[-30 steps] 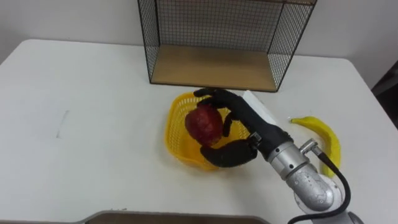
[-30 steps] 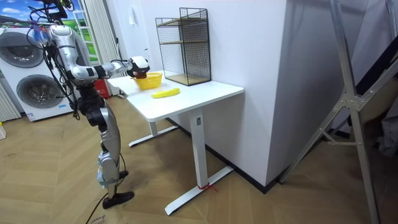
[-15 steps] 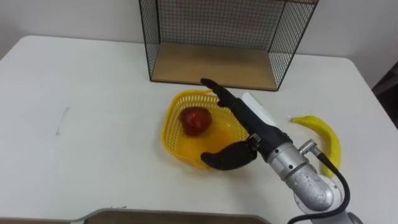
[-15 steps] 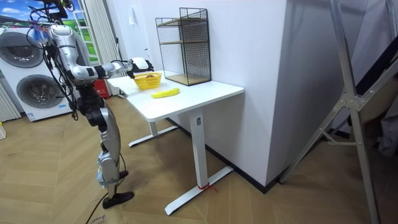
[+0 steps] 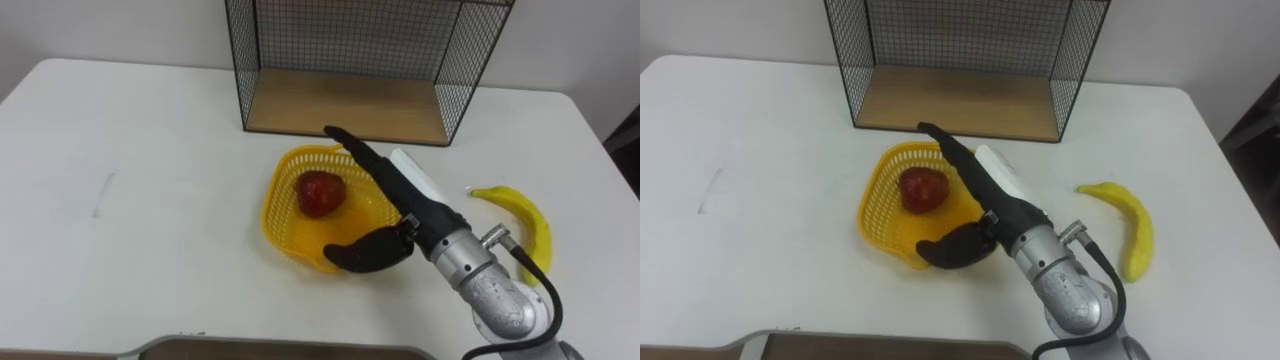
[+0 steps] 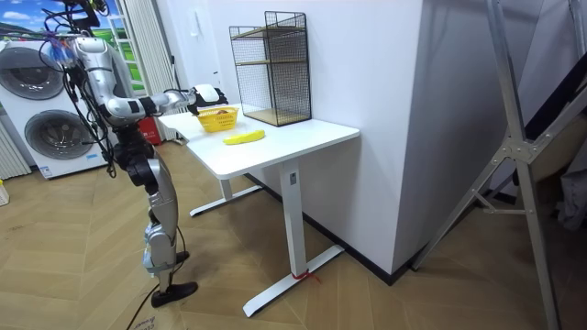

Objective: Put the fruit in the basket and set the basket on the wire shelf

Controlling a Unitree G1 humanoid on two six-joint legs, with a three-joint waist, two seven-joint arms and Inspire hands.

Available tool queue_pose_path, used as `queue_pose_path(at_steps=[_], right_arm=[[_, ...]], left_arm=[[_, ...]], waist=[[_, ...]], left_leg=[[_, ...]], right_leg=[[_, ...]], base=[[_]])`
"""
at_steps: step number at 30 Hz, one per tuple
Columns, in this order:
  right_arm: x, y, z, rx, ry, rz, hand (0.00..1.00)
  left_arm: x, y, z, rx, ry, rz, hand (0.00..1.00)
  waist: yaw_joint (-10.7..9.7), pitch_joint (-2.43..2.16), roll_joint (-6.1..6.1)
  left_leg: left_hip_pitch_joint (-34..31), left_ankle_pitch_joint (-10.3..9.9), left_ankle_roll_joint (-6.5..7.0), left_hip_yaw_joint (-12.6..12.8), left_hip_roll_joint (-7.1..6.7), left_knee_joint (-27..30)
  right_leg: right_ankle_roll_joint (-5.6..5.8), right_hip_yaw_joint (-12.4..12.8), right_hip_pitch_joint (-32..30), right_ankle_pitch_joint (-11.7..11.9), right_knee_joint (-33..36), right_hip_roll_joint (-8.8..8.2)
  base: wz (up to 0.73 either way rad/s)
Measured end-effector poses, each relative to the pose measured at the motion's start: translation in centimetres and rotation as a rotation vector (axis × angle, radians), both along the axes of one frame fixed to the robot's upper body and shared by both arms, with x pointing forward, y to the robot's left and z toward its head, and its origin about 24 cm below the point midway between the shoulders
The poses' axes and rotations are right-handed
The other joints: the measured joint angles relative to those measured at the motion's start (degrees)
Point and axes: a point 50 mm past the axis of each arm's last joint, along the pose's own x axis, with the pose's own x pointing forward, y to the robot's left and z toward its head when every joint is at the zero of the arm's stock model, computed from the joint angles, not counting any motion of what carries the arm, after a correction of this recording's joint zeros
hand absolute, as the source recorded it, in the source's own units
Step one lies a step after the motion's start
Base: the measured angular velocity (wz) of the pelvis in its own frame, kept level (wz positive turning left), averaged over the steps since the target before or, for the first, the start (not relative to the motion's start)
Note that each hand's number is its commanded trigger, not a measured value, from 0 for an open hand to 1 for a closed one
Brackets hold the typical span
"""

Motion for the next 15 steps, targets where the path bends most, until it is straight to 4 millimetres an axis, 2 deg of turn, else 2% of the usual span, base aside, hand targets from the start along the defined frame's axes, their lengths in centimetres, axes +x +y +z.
queue_pose_path(at_steps=[4, 8, 10, 15], right_arm=[[0.0, -0.1, 0.1, 0.006, -0.006, -0.009, 0.00], [0.3, -0.6, 0.6, 0.033, -0.040, -0.060, 0.00], [0.6, -1.5, 1.2, 0.056, -0.086, -0.131, 0.00], [0.8, -3.6, 3.3, 0.100, -0.241, -0.266, 0.00]], left_arm=[[0.1, 0.0, 0.0, 0.006, -0.008, -0.003, 0.00], [0.0, 0.1, 0.0, 0.016, -0.011, 0.000, 0.00], [-0.3, 0.1, 0.0, 0.024, -0.010, 0.007, 0.00], [-1.0, 0.2, 0.0, 0.023, 0.002, 0.019, 0.00]], waist=[[-0.3, -0.04, 0.26], [-0.8, -0.28, -0.15], [-1.4, -0.44, -0.42], [-2.3, -0.31, -0.59]], left_leg=[[0.0, 0.0, 0.00, 0.0, 0.00, -0.1], [0.1, 0.0, 0.02, 0.0, -0.05, -0.1], [0.1, 0.1, 0.10, 0.0, -0.11, 0.2], [0.1, 0.1, 0.10, 0.0, -0.14, 0.4]], right_leg=[[0.00, 0.0, 0.0, 0.0, 0.0, 0.00], [0.00, 0.0, 0.1, 0.0, 0.0, -0.05], [0.00, -0.1, 0.1, 0.0, 0.0, -0.14], [0.02, 0.0, 0.3, 0.0, 0.0, -0.15]], base=[[0.00], [0.00], [0.00], [0.00]])
